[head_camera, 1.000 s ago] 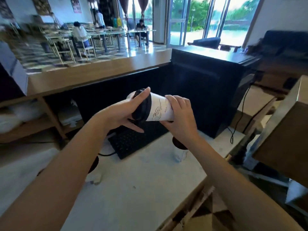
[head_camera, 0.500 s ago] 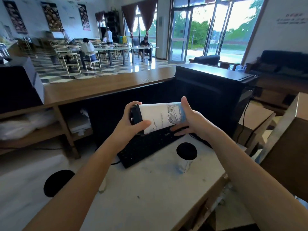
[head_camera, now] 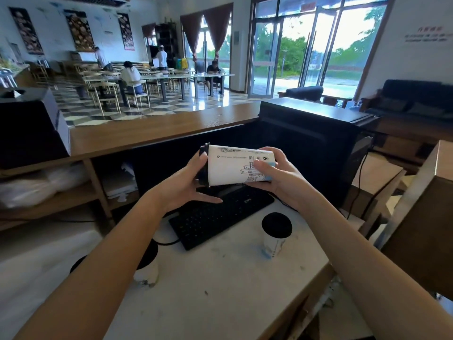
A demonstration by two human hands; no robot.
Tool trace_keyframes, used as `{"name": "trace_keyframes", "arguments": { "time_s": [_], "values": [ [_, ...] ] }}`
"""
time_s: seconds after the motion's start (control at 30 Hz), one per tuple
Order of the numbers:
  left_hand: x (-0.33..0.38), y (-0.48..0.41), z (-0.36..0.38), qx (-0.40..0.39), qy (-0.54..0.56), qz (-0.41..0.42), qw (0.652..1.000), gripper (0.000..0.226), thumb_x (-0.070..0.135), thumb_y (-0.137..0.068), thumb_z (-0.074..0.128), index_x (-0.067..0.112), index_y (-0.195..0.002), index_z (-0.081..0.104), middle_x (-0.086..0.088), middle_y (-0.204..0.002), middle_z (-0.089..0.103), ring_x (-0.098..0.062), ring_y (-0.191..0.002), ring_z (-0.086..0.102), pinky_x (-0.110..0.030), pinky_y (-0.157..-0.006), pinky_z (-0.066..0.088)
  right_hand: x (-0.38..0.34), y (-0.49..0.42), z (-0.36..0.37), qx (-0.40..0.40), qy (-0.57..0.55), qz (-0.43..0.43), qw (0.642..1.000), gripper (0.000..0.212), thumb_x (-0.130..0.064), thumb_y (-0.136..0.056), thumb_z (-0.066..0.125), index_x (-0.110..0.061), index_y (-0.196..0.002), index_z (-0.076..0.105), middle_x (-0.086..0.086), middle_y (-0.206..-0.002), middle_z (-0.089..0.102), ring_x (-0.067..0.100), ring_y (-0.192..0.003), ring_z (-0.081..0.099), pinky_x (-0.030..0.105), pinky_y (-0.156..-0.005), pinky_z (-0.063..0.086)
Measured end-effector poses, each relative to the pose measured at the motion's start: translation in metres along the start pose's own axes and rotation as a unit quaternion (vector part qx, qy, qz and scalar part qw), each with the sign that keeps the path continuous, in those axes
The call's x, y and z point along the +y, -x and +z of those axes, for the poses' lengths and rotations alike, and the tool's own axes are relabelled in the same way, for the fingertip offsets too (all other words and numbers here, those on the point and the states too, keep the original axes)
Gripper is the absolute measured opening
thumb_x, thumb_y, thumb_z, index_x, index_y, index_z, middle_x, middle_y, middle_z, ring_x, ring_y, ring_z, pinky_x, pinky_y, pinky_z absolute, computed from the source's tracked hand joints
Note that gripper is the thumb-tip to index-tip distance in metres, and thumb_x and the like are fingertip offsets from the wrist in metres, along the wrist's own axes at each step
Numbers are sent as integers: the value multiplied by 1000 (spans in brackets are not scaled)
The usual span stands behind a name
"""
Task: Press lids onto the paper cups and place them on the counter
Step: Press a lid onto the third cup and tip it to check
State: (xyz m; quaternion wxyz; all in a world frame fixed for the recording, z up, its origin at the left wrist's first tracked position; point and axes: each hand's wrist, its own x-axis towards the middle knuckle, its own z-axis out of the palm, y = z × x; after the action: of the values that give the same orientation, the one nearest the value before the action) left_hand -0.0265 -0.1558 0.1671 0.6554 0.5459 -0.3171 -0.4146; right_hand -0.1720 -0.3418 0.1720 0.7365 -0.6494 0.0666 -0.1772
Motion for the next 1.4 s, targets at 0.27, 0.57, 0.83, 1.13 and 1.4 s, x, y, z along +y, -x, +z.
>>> {"name": "trace_keyframes", "arguments": {
  "time_s": [0.27, 0.57, 0.83, 1.13, 1.4],
  "values": [
    [4, -10, 13, 97, 15, 33, 995, 32, 14, -85, 63, 33, -108, 52, -7, -119, 53, -24, -96, 62, -37, -63, 57, -1, -10, -8, -28, 57, 13, 998, 61, -31, -83, 65, -27, -137, 36, 6, -129, 53, 25, -113, 59, 44, -93, 52],
    [7, -6, 14, 68, -332, 259, 905, 78, 40, -58, 77, 53, -122, 34, 13, -130, 38, -10, -119, 45, -20, -98, 41, -2, -18, -6, 3, 12, 163, 987, 60, -61, -87, 42, -10, -114, 58, 12, -92, 67, 24, -79, 67, 36, -69, 60],
    [16, -13, -4, 50, -181, 86, 978, 89, 44, -76, 70, 50, -143, 12, 8, -154, 23, -17, -130, 40, -39, -96, 46, 5, -22, -9, -37, -59, 20, 997, 38, -23, -84, 63, -15, -118, 48, 11, -112, 54, 26, -101, 62, 46, -85, 56],
    [19, -16, 5, 93, -87, 25, 992, 43, 16, -76, 75, 29, -108, 49, -6, -117, 55, -29, -104, 61, -57, -79, 55, 9, -31, -14, -77, -99, -26, 992, 70, 5, -80, 62, -28, -136, 36, 7, -110, 57, 24, -104, 58, 42, -94, 50],
    [0, -16, 15, 164, -392, 241, 873, 66, 33, -62, 79, 40, -112, 37, 1, -120, 45, -16, -110, 49, -28, -88, 49, 56, -31, 13, 9, -372, 1, 928, 51, -32, -85, 54, -9, -130, 45, 13, -122, 60, 24, -115, 59, 38, -95, 51]
  ]
}}
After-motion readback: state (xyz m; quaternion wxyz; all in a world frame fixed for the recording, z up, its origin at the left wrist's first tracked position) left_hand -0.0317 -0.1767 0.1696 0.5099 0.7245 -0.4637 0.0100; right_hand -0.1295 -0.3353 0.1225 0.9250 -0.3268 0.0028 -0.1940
